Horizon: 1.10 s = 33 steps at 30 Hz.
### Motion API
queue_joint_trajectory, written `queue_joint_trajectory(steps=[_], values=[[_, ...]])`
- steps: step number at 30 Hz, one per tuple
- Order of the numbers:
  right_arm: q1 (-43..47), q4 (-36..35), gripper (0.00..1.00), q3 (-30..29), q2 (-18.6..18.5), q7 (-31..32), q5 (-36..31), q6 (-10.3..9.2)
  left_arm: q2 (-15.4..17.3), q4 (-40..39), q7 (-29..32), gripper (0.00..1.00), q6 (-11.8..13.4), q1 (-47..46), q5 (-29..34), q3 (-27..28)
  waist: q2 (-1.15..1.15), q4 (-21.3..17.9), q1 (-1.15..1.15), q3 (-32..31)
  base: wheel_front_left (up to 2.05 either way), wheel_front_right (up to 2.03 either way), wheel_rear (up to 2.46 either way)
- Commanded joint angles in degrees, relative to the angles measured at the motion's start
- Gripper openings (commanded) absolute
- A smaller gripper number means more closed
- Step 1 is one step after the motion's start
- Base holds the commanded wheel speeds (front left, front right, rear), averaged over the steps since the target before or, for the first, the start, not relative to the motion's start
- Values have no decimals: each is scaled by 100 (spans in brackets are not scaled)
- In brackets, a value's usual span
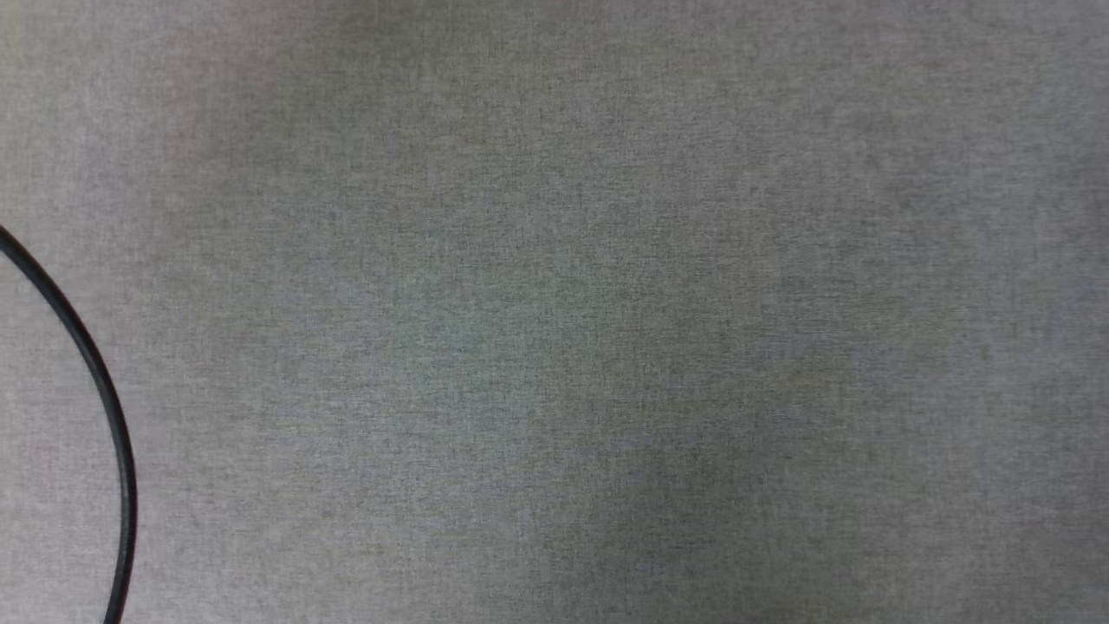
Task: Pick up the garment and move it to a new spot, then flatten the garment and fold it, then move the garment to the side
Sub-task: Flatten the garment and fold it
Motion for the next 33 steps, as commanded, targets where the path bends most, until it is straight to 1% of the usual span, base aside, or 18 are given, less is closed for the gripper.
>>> queue_joint_trajectory(steps=[1, 7, 8, 11, 14, 16, 20, 25, 27, 33], values=[[-34, 85, 0, 49, 66, -61, 24, -4, -60, 83, -56, 0, -11, 2, 2, -38, 0, 20, -1, 40, 0, 0, 0], [407, 472, 0, 543, 215, -310, 114, -4, -146, 653, -382, 0, -79, 396, -79, -212, 0, -19, -1, 53, 0, 0, 0], [732, 645, 0, 694, 302, -437, 315, -4, -183, 857, -573, 0, -103, 710, -140, -294, 0, -52, -1, -11, 0, 0, 0], [1202, 816, 0, 837, 430, -611, 497, -4, -216, 1003, -745, 0, -127, 1180, -205, -396, 0, -88, -1, -116, 0, 0, 0], [1668, 910, 0, 1024, 499, -805, 703, -4, -244, 1027, -893, 0, -131, 1739, -263, -504, 0, -91, -1, -288, 0, 0, 0], [2004, 931, 0, 1186, 508, -897, 835, -4, -189, 979, -966, 0, -129, 2151, -302, -537, 0, -102, -1, -423, 0, 0, 0], [2787, 838, 0, 1571, 507, -1032, 1175, -4, -110, 716, -1058, 0, -32, 3143, -455, -520, 0, -135, -1, -776, 0, 0, 0], [3715, 563, 0, 2048, 274, -1140, 1592, -4, 206, -6, -1096, 0, 258, 4560, -721, -367, 0, -169, -1, -1230, 0, 0, 0], [4047, 456, 0, 2189, 154, -1192, 1771, -4, 341, -407, -1093, 0, 386, 5234, -819, -399, 0, -180, -1, -1415, 0, 0, 0], [5049, 58, 0, 2553, -346, -1324, 2268, -4, 748, -1719, -877, 0, 991, 7149, -1148, -495, 0, -160, -1, -1918, 0, 0, 0]])
